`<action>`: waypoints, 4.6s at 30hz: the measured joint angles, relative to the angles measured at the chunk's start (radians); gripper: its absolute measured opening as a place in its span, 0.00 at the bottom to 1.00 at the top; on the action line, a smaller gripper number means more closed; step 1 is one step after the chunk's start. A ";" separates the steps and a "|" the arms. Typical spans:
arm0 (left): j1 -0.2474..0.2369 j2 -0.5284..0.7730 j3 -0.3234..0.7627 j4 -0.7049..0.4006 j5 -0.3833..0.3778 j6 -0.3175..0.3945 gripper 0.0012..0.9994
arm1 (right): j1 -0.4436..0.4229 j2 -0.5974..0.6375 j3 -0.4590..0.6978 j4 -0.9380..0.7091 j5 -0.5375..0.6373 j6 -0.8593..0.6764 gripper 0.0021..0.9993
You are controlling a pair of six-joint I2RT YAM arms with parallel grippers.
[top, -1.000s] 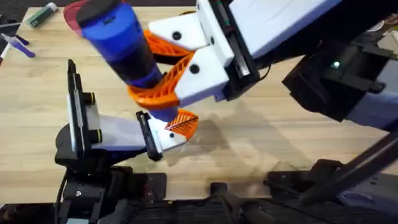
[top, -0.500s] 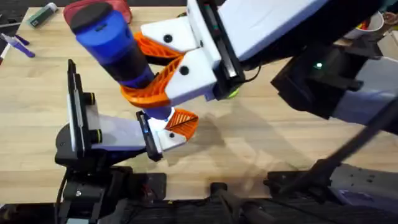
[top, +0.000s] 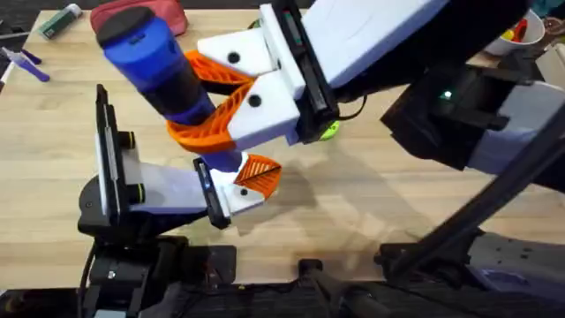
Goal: Pick up the gripper from the table and insert it into the empty holder that is missing its gripper. Then pick up a screw, insert it into the mounting hole, and use the screwdriver to tighten it. Finally, clean up the table by picking up the vegetable and placing it into the bucket.
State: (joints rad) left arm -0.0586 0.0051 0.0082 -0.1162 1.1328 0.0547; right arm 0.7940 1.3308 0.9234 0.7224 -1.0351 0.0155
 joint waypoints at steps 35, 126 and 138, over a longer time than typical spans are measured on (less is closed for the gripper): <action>0.000 0.000 0.000 0.000 0.000 0.000 0.02 | 0.002 0.031 -0.001 -0.014 0.014 -0.016 0.03; 0.000 0.000 0.000 0.000 0.000 -0.002 0.02 | 0.002 0.033 -0.003 -0.079 0.017 -0.069 0.03; -0.001 0.000 0.000 0.000 -0.002 -0.002 0.02 | -0.029 0.040 -0.007 0.057 0.020 0.038 0.03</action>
State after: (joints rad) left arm -0.0593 0.0054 0.0082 -0.1158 1.1305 0.0528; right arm 0.7649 1.3709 0.9161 0.7798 -1.0151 0.0537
